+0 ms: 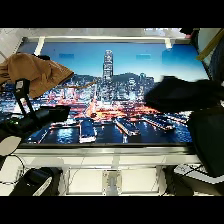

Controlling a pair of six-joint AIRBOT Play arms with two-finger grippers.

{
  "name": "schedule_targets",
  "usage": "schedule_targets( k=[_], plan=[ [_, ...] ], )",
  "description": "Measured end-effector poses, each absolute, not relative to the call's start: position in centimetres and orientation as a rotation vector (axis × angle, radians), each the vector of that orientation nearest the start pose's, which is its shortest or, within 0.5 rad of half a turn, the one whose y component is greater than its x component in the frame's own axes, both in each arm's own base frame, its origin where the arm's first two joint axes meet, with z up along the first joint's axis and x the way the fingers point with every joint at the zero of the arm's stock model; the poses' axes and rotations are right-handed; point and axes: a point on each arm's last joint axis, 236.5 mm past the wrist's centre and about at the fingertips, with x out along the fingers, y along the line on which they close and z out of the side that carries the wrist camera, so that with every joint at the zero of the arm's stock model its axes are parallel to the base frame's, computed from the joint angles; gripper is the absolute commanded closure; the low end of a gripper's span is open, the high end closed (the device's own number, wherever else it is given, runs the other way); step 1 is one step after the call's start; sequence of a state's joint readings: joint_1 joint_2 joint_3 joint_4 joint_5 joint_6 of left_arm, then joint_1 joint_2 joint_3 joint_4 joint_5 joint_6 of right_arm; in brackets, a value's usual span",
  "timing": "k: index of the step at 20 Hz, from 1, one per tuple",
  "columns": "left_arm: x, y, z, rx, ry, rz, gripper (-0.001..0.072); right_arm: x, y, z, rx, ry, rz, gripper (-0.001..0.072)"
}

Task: Fold the clothes and pants, and hang the long-sleeved shirts on hangers.

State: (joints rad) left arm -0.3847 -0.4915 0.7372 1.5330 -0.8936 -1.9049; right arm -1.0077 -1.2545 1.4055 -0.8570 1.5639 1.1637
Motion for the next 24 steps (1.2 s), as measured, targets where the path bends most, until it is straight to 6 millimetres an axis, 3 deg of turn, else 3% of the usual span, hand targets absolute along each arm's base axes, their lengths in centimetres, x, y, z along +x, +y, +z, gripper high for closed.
schedule_targets(
  k=[2, 5, 8, 11, 12, 13, 14, 15, 17, 19, 22, 24],
  plan=[
    [27.3, -11.8, 13.6, -0.224, 0.704, -0.279, 0.0225, 25.8, -25.1, 13.7, 0.789, 0.849, -0.243, 0.0687],
    [27.3, -11.8, 13.6, -0.227, 0.704, -0.276, 0.0226, 18.2, -29.7, 12.4, 0.929, 0.769, -0.475, 0.0687],
    [27.3, -11.8, 13.6, -0.24, 0.706, -0.271, 0.0225, 11.6, -32.0, 10.8, 1.041, 0.707, -0.659, 0.0687],
    [27.3, -11.8, 13.6, -0.247, 0.707, -0.269, 0.0225, 6.7, -32.9, 9.4, 1.115, 0.702, -0.82, 0.0685],
    [27.3, -11.8, 13.6, -0.247, 0.707, -0.269, 0.0225, 5.2, -32.8, 8.7, 1.135, 0.725, -0.867, 0.0615],
    [27.3, -11.7, 13.6, -0.247, 0.707, -0.268, 0.0225, 4.3, -32.7, 8.3, 1.151, 0.74, -0.901, 0.0433],
    [27.3, -11.7, 13.6, -0.25, 0.707, -0.267, 0.0225, 3.5, -32.8, 8.0, 1.167, 0.746, -0.935, 0.0202],
    [27.3, -11.7, 13.6, -0.25, 0.707, -0.267, 0.0225, 3.3, -32.7, 7.9, 1.187, 0.74, -0.948, 0.0088],
    [27.3, -11.7, 13.6, -0.25, 0.707, -0.267, 0.0225, 4.3, -32.9, 9.0, 1.236, 0.667, -0.941, 0.0095],
    [27.3, -11.7, 13.6, -0.25, 0.707, -0.267, 0.0225, 6.4, -33.8, 11.8, 1.263, 0.535, -0.897, 0.0096],
    [27.3, -11.7, 13.6, -0.249, 0.707, -0.267, 0.0225, 11.7, -34.9, 19.1, 1.191, 0.305, -0.733, 0.0105],
    [27.3, -11.7, 13.6, -0.25, 0.707, -0.267, 0.0225, 17.3, -33.0, 23.9, 1.094, 0.229, -0.547, 0.0105]
  ],
)
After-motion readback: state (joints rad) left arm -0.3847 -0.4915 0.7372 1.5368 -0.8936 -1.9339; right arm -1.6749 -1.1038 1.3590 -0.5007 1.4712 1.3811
